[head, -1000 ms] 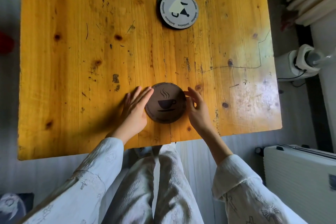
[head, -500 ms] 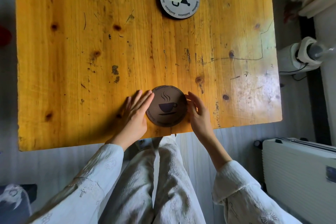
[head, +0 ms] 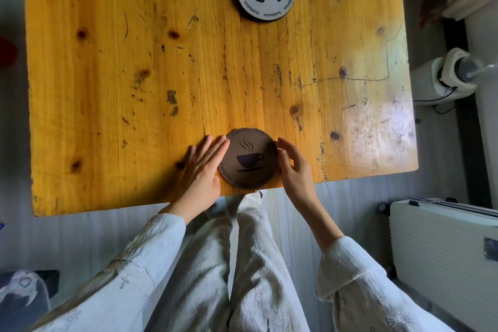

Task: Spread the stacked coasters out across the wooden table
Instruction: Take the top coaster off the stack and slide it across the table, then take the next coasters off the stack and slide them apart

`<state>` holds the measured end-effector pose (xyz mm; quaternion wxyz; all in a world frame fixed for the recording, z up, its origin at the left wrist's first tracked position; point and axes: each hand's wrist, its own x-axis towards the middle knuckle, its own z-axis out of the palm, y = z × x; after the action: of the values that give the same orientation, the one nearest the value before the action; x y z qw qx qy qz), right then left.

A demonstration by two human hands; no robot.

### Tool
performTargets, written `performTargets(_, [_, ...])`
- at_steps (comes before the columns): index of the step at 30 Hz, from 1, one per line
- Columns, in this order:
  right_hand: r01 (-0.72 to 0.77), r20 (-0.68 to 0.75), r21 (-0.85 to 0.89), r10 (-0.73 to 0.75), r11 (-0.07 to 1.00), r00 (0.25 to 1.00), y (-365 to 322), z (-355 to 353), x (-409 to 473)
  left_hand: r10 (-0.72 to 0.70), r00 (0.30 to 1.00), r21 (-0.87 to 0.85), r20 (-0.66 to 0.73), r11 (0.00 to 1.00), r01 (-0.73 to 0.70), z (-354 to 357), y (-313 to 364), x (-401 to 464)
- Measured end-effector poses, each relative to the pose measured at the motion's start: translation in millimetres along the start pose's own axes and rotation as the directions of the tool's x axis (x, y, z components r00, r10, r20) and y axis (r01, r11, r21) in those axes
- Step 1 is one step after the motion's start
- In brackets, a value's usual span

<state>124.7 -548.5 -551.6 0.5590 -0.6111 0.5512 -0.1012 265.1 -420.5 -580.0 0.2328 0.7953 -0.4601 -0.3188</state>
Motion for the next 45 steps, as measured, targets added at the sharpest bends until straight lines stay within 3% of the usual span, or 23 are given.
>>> performTargets(16, [-0.055, 0.001, 0.054, 0.055, 0.997, 0.998, 1, -1, -8, 0.031, 0.999, 0.09, 0.034, 0.995, -0.034, 0, 0, -6])
performTargets(22, [-0.124, 0.021, 0.067, 0.123, 0.99, 0.992, -6, -28, -21, -0.148, 0.988, -0.13, 0.05, 0.98, 0.153, -16, 14, -4])
performTargets(25, [-0.163, 0.002, 0.042, 0.163, 0.986, 0.987, -5, -57, -33, -0.181, 0.983, -0.142, 0.019, 0.973, 0.182, -25, 35, -7])
performTargets(31, [-0.182, -0.011, 0.05, 0.182, 0.982, 0.983, 6, -137, -46, -0.016, 0.998, -0.037, 0.067, 0.999, 0.018, -19, 110, -9])
performTargets(36, [-0.133, -0.032, 0.099, 0.137, 0.986, 0.99, 10, -231, -51, 0.013, 0.999, -0.022, 0.05, 1.0, -0.012, 19, 202, 3])
performTargets(40, [-0.072, -0.031, 0.044, 0.074, 0.996, 0.997, 19, -327, -54, -0.02, 0.999, -0.114, -0.048, 0.993, 0.014, 83, 289, 16])
performTargets(45, [-0.045, -0.118, 0.04, 0.05, 0.998, 0.992, 26, -443, -49, 0.055, 0.998, -0.237, 0.027, 0.97, -0.047, 154, 396, 36])
